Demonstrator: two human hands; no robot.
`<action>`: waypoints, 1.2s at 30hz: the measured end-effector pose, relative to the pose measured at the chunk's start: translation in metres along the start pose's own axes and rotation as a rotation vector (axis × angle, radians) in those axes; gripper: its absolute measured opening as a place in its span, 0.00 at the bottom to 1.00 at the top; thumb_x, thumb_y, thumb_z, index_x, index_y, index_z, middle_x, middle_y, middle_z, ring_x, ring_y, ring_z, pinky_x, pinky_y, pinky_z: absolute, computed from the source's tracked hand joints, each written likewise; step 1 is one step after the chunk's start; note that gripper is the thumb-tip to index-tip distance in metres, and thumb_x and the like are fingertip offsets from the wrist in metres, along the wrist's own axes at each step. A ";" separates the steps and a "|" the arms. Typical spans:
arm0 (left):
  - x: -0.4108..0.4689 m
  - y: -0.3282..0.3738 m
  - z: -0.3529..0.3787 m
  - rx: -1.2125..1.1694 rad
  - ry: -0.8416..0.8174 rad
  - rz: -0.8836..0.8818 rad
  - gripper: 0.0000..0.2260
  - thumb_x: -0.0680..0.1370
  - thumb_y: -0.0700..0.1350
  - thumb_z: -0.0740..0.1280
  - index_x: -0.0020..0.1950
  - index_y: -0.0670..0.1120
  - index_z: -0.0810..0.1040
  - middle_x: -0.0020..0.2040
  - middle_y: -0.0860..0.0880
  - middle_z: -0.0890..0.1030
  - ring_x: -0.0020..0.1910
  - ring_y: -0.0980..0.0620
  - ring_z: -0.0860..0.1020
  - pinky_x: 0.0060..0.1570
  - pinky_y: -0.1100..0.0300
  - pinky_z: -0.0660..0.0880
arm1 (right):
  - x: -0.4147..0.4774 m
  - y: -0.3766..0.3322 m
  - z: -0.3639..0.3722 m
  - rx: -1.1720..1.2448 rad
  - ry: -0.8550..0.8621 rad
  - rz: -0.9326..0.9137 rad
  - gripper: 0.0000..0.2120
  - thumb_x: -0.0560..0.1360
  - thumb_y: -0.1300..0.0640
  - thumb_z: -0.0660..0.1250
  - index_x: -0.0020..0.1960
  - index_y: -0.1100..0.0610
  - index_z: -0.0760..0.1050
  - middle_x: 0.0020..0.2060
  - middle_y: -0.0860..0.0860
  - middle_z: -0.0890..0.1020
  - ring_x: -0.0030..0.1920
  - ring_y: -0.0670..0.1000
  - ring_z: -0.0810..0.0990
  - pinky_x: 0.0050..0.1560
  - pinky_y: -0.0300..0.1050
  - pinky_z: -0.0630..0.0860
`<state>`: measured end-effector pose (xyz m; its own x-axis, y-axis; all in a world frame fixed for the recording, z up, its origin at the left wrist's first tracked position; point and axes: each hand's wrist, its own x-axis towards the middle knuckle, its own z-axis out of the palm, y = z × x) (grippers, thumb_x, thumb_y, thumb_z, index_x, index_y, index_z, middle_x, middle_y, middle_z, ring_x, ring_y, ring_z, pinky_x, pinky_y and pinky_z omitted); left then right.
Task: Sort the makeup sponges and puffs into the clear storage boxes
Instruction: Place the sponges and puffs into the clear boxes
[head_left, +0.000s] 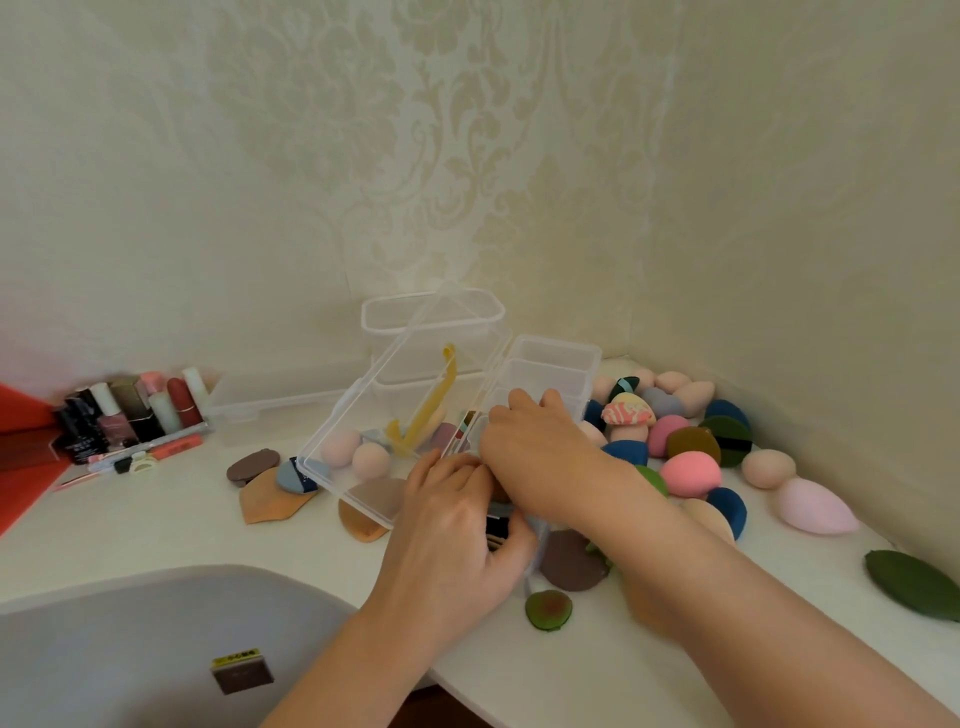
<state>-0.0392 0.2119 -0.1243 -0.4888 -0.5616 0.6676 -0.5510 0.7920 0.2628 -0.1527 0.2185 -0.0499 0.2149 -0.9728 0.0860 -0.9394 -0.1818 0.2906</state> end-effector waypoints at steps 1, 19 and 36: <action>0.000 0.001 0.000 0.006 -0.007 -0.011 0.08 0.70 0.50 0.61 0.36 0.47 0.75 0.34 0.54 0.77 0.42 0.55 0.76 0.60 0.57 0.68 | -0.004 0.004 0.000 0.016 -0.035 -0.040 0.16 0.75 0.63 0.58 0.32 0.55 0.58 0.34 0.49 0.59 0.51 0.54 0.64 0.50 0.50 0.59; 0.002 0.002 0.002 0.134 -0.059 -0.052 0.16 0.73 0.58 0.57 0.40 0.48 0.78 0.37 0.54 0.80 0.45 0.54 0.76 0.60 0.58 0.64 | -0.024 0.006 -0.007 0.098 -0.066 -0.037 0.17 0.77 0.64 0.58 0.31 0.56 0.58 0.31 0.49 0.62 0.45 0.50 0.61 0.29 0.39 0.52; 0.002 0.005 0.003 0.113 0.002 -0.030 0.13 0.72 0.53 0.59 0.49 0.46 0.76 0.46 0.52 0.75 0.48 0.54 0.70 0.54 0.61 0.64 | -0.021 0.034 -0.003 0.414 -0.062 0.007 0.13 0.74 0.55 0.65 0.36 0.63 0.78 0.36 0.60 0.80 0.40 0.57 0.77 0.38 0.49 0.75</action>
<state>-0.0445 0.2139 -0.1239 -0.4696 -0.5837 0.6624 -0.6379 0.7430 0.2025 -0.1884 0.2334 -0.0392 0.2033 -0.9788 0.0256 -0.9715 -0.2049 -0.1191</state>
